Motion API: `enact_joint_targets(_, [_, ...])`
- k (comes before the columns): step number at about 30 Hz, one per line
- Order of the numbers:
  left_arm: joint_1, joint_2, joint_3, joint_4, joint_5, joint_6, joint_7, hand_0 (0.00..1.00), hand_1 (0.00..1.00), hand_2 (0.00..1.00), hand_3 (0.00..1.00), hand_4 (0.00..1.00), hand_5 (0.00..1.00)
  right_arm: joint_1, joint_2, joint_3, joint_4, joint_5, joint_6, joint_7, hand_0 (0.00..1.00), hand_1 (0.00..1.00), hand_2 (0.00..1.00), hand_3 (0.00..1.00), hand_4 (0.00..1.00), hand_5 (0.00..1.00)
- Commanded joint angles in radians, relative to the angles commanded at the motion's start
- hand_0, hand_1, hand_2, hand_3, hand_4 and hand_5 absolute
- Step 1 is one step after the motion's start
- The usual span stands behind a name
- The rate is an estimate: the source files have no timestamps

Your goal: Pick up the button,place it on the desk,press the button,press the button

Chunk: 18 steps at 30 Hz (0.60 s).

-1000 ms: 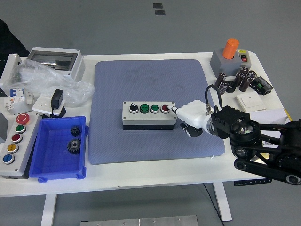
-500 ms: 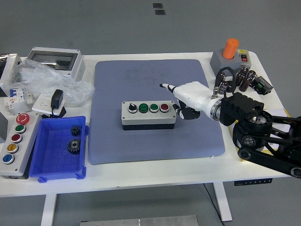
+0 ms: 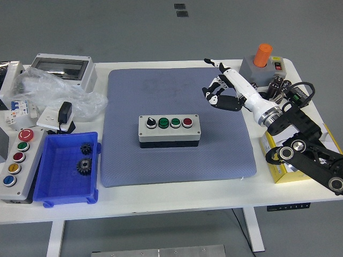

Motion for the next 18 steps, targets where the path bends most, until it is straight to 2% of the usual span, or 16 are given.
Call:
enact_joint_targets(1, [0.000, -0.001, 0.000, 0.000, 0.001, 0.000, 0.001, 0.608, 0.644, 0.602, 0.611, 0.561, 0.400, -0.029, 0.012, 0.032, -0.020, 0.048, 0.017, 0.039, 0.575, 0.618, 0.669, 0.840, 0.704, 0.266])
enact_joint_targets(2, [0.000, -0.001, 0.000, 0.000, 0.001, -0.001, 0.002, 0.608, 0.644, 0.602, 0.611, 0.561, 0.401, -0.047, 0.017, 0.050, -0.029, 0.078, 0.026, 0.062, 0.672, 0.687, 0.744, 0.822, 0.810, 0.438])
enact_joint_targets(7, [-0.001, 0.000, -0.001, 0.000, 0.003, -0.001, 0.004, 0.608, 0.644, 0.602, 0.611, 0.561, 0.401, -0.148, 0.042, 0.147, -0.068, 0.253, 0.081, 0.189, 0.672, 0.687, 0.744, 0.822, 0.810, 0.438])
enact_joint_targets(8, [-0.001, 0.000, -0.001, 0.000, 0.003, -0.001, 0.004, 0.608, 0.645, 0.602, 0.612, 0.563, 0.399, -0.163, 0.049, 0.161, -0.073, 0.284, 0.089, 0.211, 0.784, 0.751, 0.805, 0.821, 0.940, 0.734])
enact_joint_targets(13, [0.000, -0.001, -0.005, 0.000, 0.007, -0.002, 0.006, 0.608, 0.645, 0.602, 0.612, 0.563, 0.399, -0.203, 0.080, 0.199, -0.107, 0.424, 0.107, 0.303, 0.784, 0.751, 0.805, 0.821, 0.940, 0.734])
enact_joint_targets(14, [-0.001, -0.002, -0.006, -0.001, 0.009, -0.003, 0.006, 0.608, 0.645, 0.603, 0.611, 0.567, 0.398, -0.208, 0.084, 0.197, -0.118, 0.455, 0.110, 0.319, 0.859, 0.793, 0.847, 0.824, 0.998, 0.998])
enact_joint_targets(18, [-0.001, -0.002, -0.017, -0.001, 0.019, -0.004, 0.007, 0.608, 0.645, 0.603, 0.611, 0.567, 0.398, -0.226, 0.092, 0.189, -0.147, 0.561, 0.119, 0.355, 0.859, 0.793, 0.847, 0.824, 0.998, 0.998])
